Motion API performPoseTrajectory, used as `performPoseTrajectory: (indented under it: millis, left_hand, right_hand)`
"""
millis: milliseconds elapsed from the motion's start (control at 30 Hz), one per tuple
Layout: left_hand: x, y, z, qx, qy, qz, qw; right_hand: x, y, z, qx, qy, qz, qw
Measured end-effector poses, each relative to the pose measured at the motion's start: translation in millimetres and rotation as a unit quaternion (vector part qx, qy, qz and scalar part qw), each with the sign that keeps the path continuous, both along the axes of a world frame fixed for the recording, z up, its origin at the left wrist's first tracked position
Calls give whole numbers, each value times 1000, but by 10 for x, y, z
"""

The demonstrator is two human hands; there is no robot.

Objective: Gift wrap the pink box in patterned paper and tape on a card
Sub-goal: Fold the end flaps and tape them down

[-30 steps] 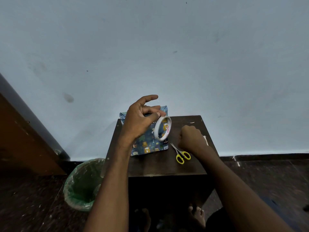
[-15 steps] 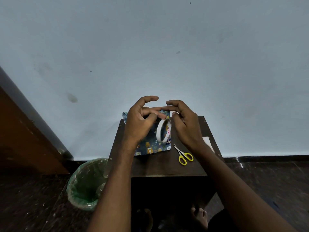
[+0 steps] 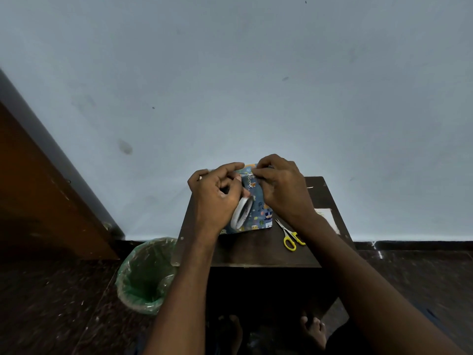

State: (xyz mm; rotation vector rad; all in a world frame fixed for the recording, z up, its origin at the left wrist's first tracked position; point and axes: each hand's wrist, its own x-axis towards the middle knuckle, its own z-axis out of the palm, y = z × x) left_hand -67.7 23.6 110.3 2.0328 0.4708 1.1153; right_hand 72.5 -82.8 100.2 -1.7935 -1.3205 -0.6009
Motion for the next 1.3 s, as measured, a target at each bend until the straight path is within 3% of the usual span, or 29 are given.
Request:
performPoseTrajectory:
  millis: [200, 433, 767, 1100, 1300]
  left_hand:
    - [-38, 5, -42, 78, 7, 79, 994]
    - [-39, 63, -89, 57, 11, 69, 996]
    - [-21, 68, -89, 55, 1, 26, 998]
    - [3, 106, -136, 53, 22, 45, 997]
    - [27, 142, -190, 72, 41, 68, 994]
  right_hand:
    - [-84, 28, 30, -7, 68, -31, 997]
    - [-167, 39, 36, 10, 67, -46, 997]
    - [-80, 92, -69, 30, 14, -21, 999]
    - [-45, 93, -58, 29, 36, -15, 999]
    - [-22, 61, -80, 32, -14, -23, 999]
